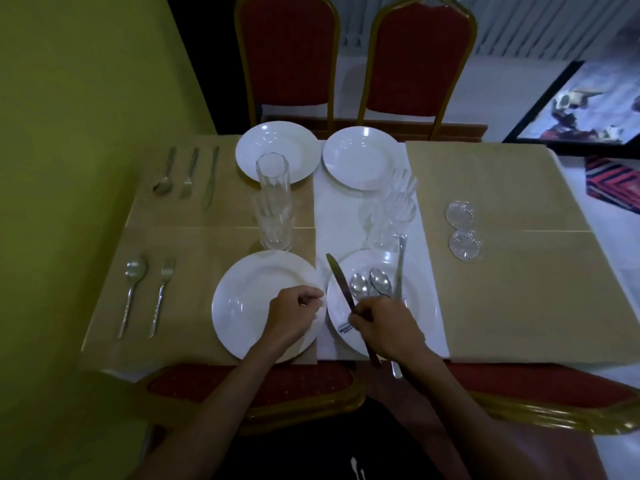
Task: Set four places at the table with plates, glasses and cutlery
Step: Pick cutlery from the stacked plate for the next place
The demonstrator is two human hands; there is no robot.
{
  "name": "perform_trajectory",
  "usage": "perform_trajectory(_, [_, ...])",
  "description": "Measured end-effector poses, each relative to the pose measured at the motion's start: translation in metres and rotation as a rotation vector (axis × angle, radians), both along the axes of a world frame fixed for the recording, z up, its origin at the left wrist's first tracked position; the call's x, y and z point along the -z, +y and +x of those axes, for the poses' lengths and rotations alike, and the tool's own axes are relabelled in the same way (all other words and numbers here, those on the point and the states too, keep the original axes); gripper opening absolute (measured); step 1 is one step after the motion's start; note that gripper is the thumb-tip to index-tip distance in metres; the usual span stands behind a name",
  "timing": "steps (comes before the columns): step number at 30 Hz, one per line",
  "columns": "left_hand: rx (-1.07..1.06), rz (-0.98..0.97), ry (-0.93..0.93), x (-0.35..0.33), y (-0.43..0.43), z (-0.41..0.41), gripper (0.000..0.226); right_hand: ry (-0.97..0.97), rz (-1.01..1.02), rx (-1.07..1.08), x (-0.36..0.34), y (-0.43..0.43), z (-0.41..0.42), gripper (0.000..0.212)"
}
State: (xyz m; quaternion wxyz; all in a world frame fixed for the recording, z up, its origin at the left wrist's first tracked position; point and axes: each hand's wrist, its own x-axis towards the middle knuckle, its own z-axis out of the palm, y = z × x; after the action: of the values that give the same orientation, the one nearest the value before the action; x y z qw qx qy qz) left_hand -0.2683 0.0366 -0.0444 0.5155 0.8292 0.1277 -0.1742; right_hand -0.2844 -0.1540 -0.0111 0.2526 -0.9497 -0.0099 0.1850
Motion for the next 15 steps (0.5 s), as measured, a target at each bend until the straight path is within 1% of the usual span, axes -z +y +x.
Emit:
perform_trajectory(3, [-0.086,-0.029,0.002,-0.007,0.030,-0.004,0.018,-0.032,0.066,-0.076,0.001,0.038,0.011,0.021])
perform_trajectory(7, [-0.139,-0.002,0.008,-0.010,0.080,-0.014,0.017,0.002,0.196,-0.148,0.008,0.100,0.024,0.027])
perform_trajectory(10, [-0.196,-0.029,0.050,-0.009,0.119,-0.024,0.018,0.002,0.263,-0.217,0.008,0.147,0.032,0.030])
perform_trajectory(12, [-0.218,-0.044,0.085,-0.007,0.142,-0.031,0.019,0.015,0.305,-0.227,0.008,0.175,0.038,0.032])
perform_trajectory(15, [-0.206,-0.039,0.084,-0.003,0.169,-0.038,0.016,0.051,0.343,-0.183,0.011,0.211,0.044,0.036])
